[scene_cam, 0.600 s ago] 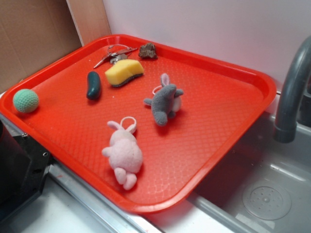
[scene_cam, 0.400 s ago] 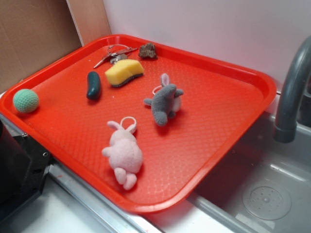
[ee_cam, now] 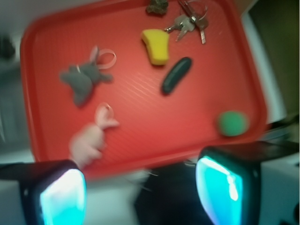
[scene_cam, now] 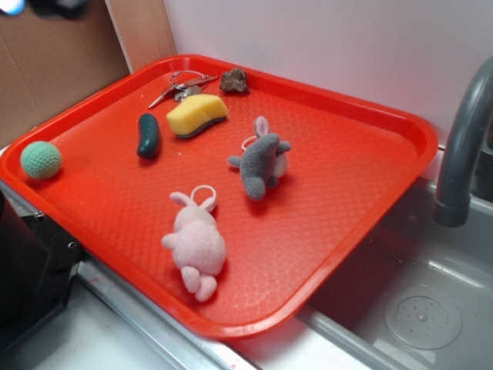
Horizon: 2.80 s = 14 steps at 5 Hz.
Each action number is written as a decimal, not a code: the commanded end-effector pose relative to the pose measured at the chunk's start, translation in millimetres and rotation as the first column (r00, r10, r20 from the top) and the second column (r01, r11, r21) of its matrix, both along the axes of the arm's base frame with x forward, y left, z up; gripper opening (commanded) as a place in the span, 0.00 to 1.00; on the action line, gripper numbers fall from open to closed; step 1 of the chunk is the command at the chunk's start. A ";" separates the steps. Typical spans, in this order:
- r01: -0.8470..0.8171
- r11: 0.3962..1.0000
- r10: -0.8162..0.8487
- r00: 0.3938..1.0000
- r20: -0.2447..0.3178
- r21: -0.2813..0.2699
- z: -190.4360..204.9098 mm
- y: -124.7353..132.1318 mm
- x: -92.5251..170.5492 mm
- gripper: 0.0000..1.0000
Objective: Grab the pink bunny.
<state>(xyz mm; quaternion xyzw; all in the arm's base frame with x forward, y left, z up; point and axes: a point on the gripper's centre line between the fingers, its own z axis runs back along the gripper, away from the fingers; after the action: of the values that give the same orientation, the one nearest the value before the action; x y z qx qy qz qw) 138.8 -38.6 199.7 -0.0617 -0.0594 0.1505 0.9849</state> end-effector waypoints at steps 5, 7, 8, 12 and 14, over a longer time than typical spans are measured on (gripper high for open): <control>-0.268 0.960 0.256 0.956 -0.142 -0.076 -105.8 -63.1 32.2 1.00; -0.205 0.978 0.188 0.943 -0.275 -0.035 -153.0 -86.9 16.7 1.00; -0.156 0.987 0.136 0.939 -0.314 -0.040 -169.3 -93.1 11.2 1.00; 0.149 0.979 -0.135 0.986 -0.102 0.142 -72.1 -43.8 32.4 0.00; 0.061 0.962 -0.066 0.998 0.012 0.268 -3.3 5.1 13.8 0.00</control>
<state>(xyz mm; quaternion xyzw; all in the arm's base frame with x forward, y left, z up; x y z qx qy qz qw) 154.8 -32.2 186.5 0.0733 -0.0711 0.1056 0.9892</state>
